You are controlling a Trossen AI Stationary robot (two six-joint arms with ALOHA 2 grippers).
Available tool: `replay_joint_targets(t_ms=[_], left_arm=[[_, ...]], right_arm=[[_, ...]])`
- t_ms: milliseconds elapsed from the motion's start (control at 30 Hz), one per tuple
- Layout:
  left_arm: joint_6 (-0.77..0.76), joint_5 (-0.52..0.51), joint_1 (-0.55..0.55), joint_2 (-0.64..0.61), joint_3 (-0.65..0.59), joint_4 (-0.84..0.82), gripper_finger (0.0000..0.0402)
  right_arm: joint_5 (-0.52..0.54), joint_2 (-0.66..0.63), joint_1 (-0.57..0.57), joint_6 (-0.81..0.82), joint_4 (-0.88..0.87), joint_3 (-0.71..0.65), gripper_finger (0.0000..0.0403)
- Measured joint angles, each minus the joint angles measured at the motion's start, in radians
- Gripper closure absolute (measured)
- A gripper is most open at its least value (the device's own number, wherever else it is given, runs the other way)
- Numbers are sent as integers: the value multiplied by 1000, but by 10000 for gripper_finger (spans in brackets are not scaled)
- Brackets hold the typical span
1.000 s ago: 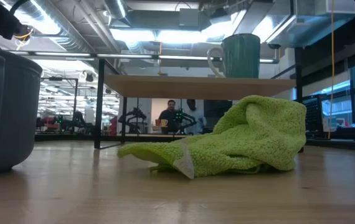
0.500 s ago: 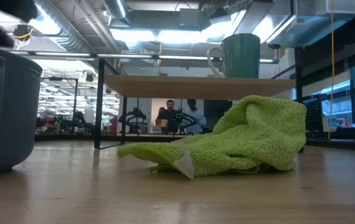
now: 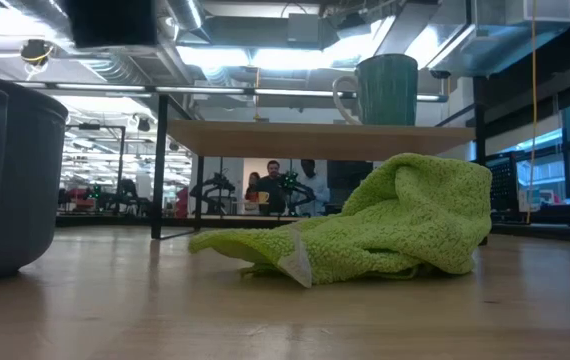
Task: Stack small to large cups/mugs on shelf
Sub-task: Put the dark blue mug on the shelf
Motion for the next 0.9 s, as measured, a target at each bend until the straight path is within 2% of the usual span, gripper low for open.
replay_joint_targets(t_ms=[167, 300, 367, 467, 733, 900], left_arm=[[199, -60, 179, 166, 224, -80, 389], [355, -52, 309, 302, 349, -76, 389], [410, -25, 362, 366, 411, -70, 389], [484, 83, 437, 442, 502, -73, 389], [569, 202, 539, 577, 698, -72, 389], [591, 236, 568, 645, 742, -72, 389]], right_arm=[[52, -13, 62, 63, -4, 0, 261], [105, -16, 121, 152, -23, 0, 261], [150, -16, 158, 195, -25, 0, 261], [194, -16, 212, 261, -25, 0, 261], [381, -17, 335, 493, -24, -102, 261], [403, -16, 353, 642, -25, -220, 261]])
